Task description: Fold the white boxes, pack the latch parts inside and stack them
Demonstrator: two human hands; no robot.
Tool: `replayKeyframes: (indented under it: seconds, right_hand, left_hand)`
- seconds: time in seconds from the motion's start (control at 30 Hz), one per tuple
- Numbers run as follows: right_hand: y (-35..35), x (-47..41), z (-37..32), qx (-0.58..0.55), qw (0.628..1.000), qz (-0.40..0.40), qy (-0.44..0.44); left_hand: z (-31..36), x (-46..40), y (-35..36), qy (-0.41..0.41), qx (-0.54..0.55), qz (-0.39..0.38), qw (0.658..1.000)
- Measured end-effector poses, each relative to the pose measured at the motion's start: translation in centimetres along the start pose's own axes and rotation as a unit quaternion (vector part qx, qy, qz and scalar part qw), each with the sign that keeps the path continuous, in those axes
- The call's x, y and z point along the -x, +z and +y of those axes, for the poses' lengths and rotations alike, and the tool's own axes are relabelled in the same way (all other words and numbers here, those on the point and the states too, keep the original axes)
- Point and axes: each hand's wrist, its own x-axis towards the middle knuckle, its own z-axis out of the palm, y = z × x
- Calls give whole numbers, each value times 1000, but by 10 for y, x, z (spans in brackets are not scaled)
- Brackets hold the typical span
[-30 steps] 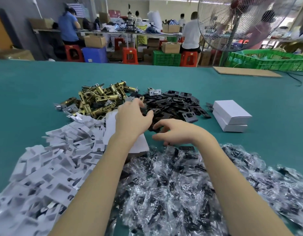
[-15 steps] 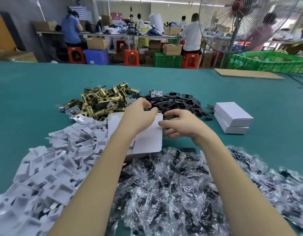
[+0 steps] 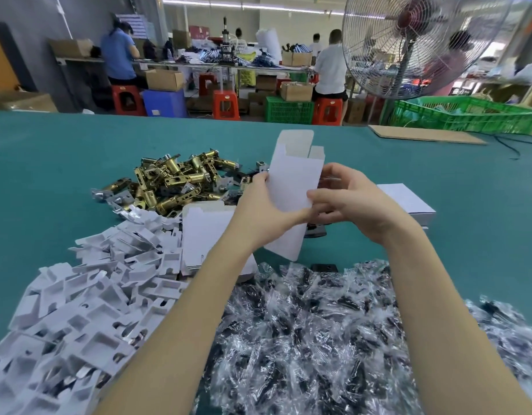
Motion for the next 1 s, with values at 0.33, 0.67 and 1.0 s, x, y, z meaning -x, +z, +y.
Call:
replayKeyframes:
  seconds: [0.33,0.67,1.0]
  right_hand:
    - [-8,1,-14,132,972,177,-85]
    - [-17,9,-21,285,928,216,-101]
    - [-25,12,-23,85,979,160,-95]
  left_hand:
    - [-2,6,12,120,-147,21,982]
    - [5,11,17,160,-135,40,977]
    - [9,11,9,125,-1,86,988]
